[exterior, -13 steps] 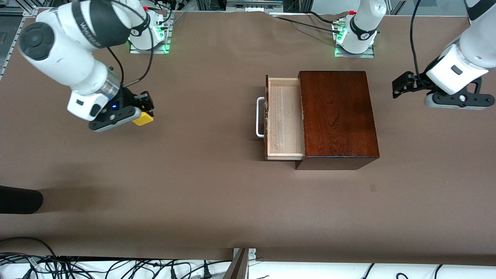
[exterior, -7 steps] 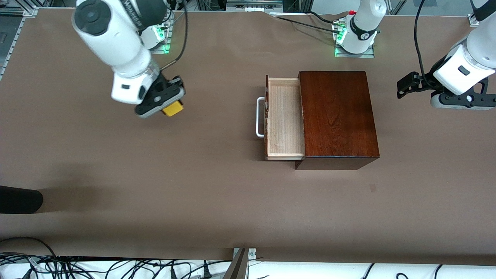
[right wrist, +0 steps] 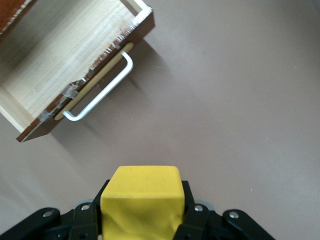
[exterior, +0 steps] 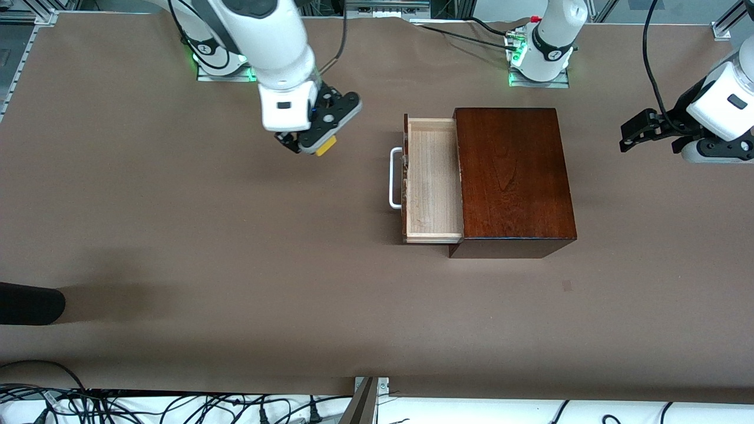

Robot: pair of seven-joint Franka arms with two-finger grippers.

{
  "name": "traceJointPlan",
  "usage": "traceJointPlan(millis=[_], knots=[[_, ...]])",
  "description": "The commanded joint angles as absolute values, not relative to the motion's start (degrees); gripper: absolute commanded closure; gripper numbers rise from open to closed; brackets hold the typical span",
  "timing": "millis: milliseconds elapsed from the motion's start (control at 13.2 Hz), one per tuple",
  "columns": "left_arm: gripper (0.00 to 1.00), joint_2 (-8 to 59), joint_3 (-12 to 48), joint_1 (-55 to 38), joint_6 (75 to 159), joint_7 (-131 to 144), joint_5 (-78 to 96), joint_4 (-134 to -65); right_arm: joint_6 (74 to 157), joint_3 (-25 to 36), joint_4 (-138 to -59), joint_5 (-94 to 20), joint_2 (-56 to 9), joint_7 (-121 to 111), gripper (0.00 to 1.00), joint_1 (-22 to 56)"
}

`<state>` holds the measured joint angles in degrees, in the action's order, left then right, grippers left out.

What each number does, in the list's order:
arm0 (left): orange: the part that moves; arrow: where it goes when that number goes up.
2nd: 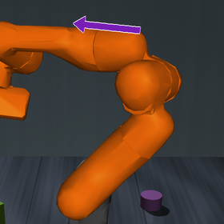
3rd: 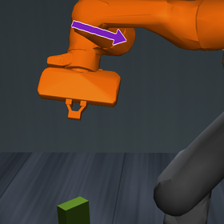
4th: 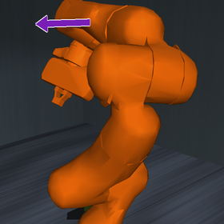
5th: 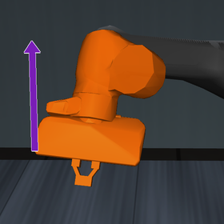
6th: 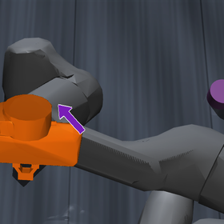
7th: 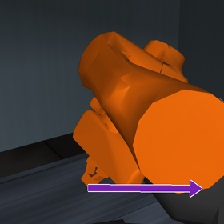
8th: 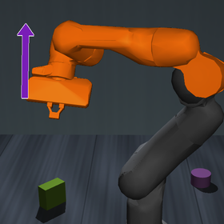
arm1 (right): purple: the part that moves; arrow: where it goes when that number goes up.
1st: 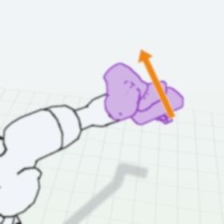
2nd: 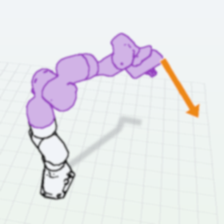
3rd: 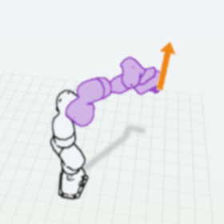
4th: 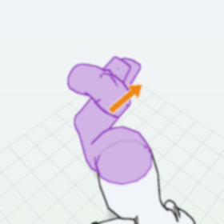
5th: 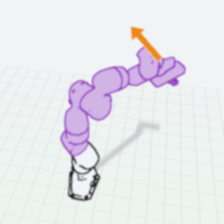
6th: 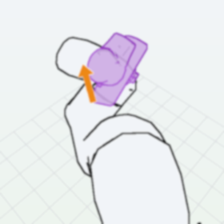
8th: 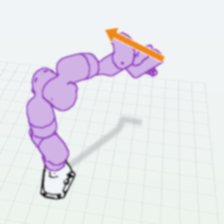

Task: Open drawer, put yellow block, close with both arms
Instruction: 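Carry the yellow cube with the right gripper over the open drawer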

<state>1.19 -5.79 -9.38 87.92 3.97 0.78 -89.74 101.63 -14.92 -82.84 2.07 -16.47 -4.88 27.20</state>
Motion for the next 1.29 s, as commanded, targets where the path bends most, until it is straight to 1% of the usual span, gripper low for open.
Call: traceJointPlan(millis=[0, 227, 454, 605, 984, 1211], knots=[[0.0, 2.81, -5.36, -8.88, 88.07, 3.42, 2.72, -87.29, 98.88, -14.68, -75.42, 4.92, -21.7, -4.92, 0.91, 30.4], [0.0, 3.16, -5.36, -8.88, 88.07, 3.34, 2.64, -86.13, 98.96, -14.68, -70.68, 7.19, -25.39, -5.71, 0.91, 33.82], [0.0, 3.34, -5.45, -8.79, 89.99, 3.43, 2.64, -86.13, 98.79, -14.59, -62.51, 9.31, -32.06, -5.8, 0.91, 37.43], [0.0, 3.43, -5.36, -8.79, 90.09, 3.43, 2.72, -86.13, 99.14, -14.5, -59.52, 10.28, -35.4, -6.06, 0.91, 39.02], [0.0, 3.6, -5.54, -8.88, 90.09, 3.43, 2.64, -86.13, 101.6, -13.97, -54.42, 11.42, -42.0, -7.46, 0.92, 42.18], [0.0, 4.13, -5.45, -8.79, 90.09, 3.52, 2.46, -86.13, 102.48, -13.97, -53.17, 12.74, -44.12, -9.14, 0.94, 43.68]])
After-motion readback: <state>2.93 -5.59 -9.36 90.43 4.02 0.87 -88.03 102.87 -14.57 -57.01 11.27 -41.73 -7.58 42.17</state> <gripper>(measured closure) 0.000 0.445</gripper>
